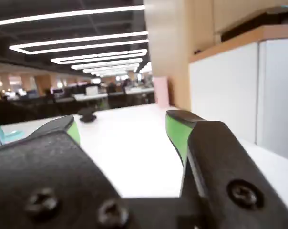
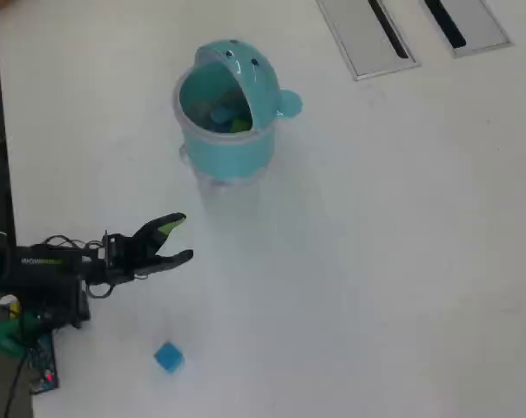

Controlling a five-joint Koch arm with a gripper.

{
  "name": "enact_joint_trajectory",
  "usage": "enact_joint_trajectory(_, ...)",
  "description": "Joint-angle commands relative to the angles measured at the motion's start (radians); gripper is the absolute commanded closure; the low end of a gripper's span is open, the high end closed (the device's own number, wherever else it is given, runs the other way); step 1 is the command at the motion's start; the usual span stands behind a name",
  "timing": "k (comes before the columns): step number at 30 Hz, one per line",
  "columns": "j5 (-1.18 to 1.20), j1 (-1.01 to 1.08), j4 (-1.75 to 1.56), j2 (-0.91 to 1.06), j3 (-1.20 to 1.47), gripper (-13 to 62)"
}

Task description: Grasp RGB lego blocks and put them in the bin one by one.

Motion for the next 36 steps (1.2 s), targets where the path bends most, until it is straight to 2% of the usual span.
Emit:
enact_joint_trajectory(1,0.015,0.020,-0.041,0.014,-0.023,16.5)
enact_joint_trajectory(11,-0.043,0.114,0.029,0.034,0.026,17.1)
enact_joint_trajectory(19,-0.041,0.187,0.460,0.112,-0.072,17.1)
enact_joint_trajectory(26,-0.055,0.195,0.583,0.170,-0.124,15.8)
enact_joint_trajectory(36,-0.044,0.356,0.833,0.173,-0.253,15.9)
